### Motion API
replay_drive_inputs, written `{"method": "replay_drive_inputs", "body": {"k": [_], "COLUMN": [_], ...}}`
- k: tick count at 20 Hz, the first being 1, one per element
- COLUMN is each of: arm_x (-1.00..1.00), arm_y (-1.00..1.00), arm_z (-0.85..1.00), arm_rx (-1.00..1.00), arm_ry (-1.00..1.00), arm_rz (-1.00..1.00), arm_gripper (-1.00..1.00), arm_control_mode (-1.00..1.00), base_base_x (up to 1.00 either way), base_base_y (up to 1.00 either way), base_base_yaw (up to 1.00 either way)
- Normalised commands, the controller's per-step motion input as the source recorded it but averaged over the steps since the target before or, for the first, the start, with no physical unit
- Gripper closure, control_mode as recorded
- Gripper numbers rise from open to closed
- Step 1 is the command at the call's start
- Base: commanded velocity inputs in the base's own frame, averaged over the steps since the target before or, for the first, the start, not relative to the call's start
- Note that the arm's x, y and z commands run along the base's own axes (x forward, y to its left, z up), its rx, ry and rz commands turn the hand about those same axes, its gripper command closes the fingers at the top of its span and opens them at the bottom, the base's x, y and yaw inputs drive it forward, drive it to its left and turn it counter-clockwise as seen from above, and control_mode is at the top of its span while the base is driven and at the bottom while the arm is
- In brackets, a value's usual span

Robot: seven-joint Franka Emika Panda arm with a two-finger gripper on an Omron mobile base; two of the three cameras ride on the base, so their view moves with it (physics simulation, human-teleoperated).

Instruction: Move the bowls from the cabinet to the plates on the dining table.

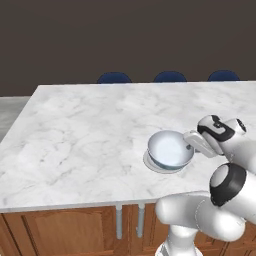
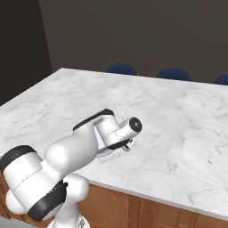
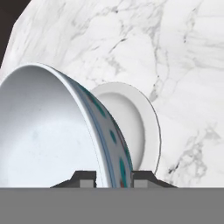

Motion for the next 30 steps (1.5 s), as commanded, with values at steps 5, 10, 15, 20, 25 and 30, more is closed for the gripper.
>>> {"method": "replay_drive_inputs", "body": {"k": [5, 10, 15, 20, 25, 30], "arm_x": [0.17, 0.13, 0.13, 0.01, 0.00, 0.00], "arm_y": [0.00, 0.00, 0.00, 0.00, 0.00, -0.03], "arm_z": [-0.08, -0.13, -0.18, 0.00, 0.00, 0.18], "arm_rx": [0.00, -0.02, -0.03, 0.00, 0.00, 0.00], "arm_ry": [0.00, 0.00, 0.00, 0.00, 0.00, 0.00], "arm_rz": [0.00, 0.00, 0.00, 0.00, 0.00, 0.00], "arm_gripper": [1.00, 1.00, 1.00, 1.00, -1.00, -1.00], "arm_control_mode": [-1.00, -1.00, -1.00, -1.00, -1.00, -1.00], "base_base_x": [0.00, 0.00, 0.00, 0.00, 0.00, 0.00], "base_base_y": [0.00, 0.00, 0.00, 0.00, 0.00, 0.00], "base_base_yaw": [0.00, 0.00, 0.00, 0.00, 0.00, 0.00]}}
